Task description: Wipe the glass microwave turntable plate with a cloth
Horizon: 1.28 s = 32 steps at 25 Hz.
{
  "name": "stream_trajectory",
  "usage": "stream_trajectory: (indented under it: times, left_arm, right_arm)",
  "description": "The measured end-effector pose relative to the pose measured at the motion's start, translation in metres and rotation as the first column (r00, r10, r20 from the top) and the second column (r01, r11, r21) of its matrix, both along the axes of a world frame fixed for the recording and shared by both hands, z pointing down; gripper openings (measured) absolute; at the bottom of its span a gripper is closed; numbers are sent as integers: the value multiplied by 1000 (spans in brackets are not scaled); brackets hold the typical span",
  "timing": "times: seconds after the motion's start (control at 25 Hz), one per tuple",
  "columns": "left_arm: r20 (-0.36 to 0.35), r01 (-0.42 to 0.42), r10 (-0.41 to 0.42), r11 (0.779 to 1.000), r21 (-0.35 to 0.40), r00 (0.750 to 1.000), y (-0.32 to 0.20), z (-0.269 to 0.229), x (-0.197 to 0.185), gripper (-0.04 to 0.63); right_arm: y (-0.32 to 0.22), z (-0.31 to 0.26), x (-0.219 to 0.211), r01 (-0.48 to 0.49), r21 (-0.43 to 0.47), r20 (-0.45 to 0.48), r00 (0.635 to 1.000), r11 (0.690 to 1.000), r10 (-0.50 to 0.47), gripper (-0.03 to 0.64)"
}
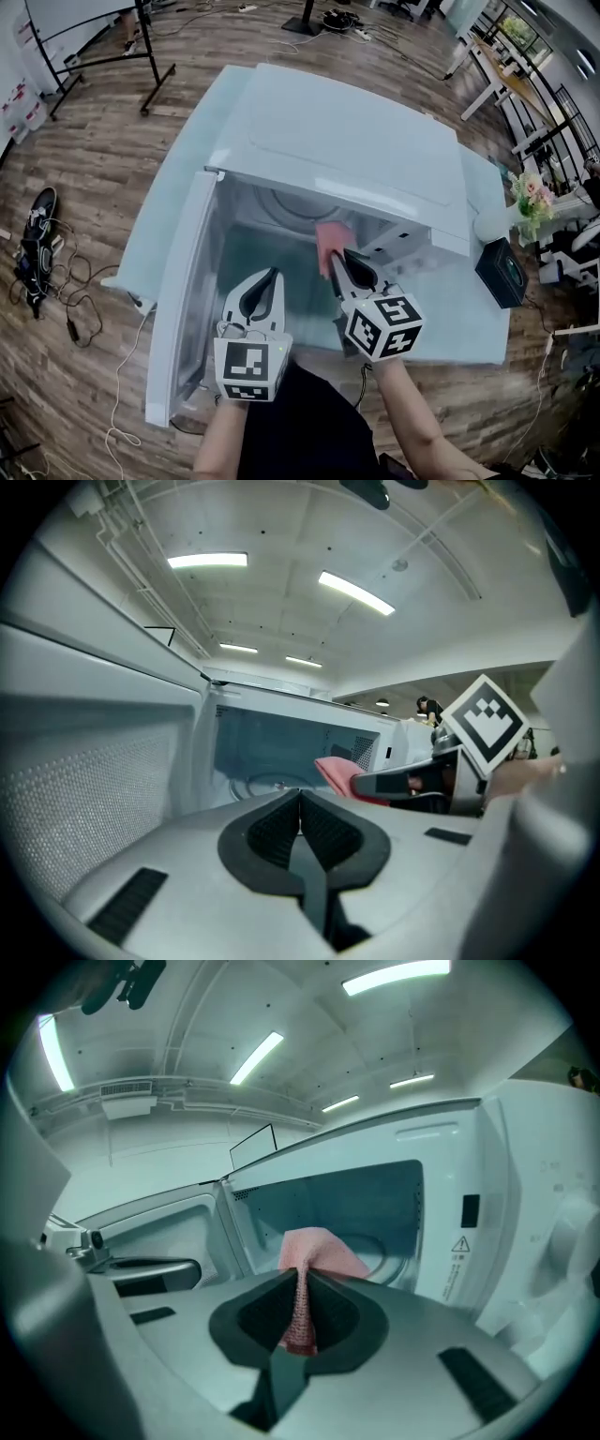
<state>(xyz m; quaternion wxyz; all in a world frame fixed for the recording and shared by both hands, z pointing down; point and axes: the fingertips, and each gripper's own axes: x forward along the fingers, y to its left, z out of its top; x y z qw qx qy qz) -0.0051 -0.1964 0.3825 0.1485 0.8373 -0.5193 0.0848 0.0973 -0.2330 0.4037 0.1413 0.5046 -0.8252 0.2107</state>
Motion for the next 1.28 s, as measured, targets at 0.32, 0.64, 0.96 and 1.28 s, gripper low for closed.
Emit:
stream_trajectory:
  times: [0.32,0.64,0.96,1.28]
  left_arm:
    - [-8,33,-33,998,50,999,-6,8,-3,3]
    - [-33,51,-49,994,92,998,-15,20,-4,3]
    - [-62,-10,16,994,107,998,-34,33,-1,3]
    - [-50,34,-28,992,125,998,-42,40,-15,3]
  right_arm:
    - [-34,8,-22,55,35,-39,998,998,-54,12]
    - [-64,24,-41,97,45,-60,994,994,-95,12]
    - [-96,45,-63,158,-4,-95,983,987,-158,12]
    - [-100,62,-82,231,-34,-191,953,972,-233,12]
